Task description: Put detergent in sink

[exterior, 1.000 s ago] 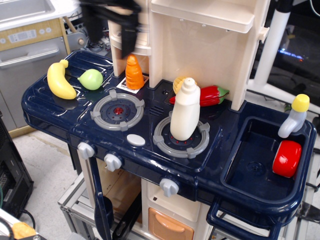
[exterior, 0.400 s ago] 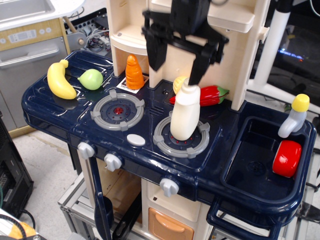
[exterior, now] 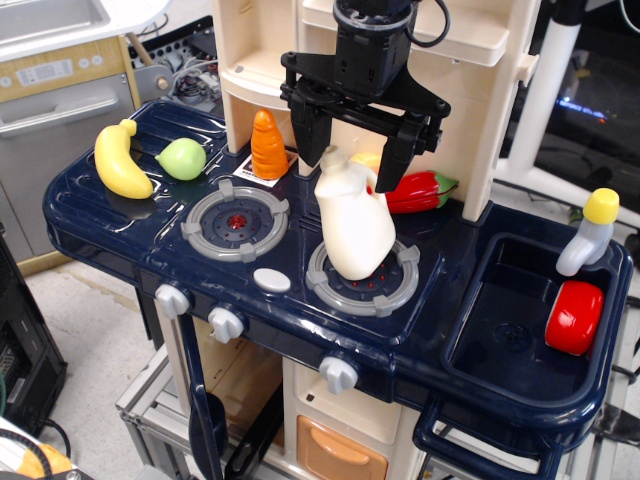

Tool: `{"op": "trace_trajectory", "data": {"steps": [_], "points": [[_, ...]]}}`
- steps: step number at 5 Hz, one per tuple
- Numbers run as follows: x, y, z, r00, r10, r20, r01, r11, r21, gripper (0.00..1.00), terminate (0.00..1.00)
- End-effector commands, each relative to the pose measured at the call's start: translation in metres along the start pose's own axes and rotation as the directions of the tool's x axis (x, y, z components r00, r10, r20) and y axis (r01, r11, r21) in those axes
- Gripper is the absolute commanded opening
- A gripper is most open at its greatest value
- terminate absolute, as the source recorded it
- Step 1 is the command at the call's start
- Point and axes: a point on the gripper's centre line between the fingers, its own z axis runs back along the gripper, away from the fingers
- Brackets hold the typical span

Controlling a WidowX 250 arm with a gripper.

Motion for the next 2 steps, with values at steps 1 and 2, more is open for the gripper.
{"op": "trace_trajectory", "data": {"steps": [1, 2], "points": [[0.0024, -0.0062, -0.0061, 0.995, 0.062, 0.081, -0.057, 0.996, -0.065, 1.0, 0.0], [0.0052, -0.009, -0.0098, 0.993, 0.077, 0.085, -0.069, 0.993, -0.097, 1.0, 0.0]]}}
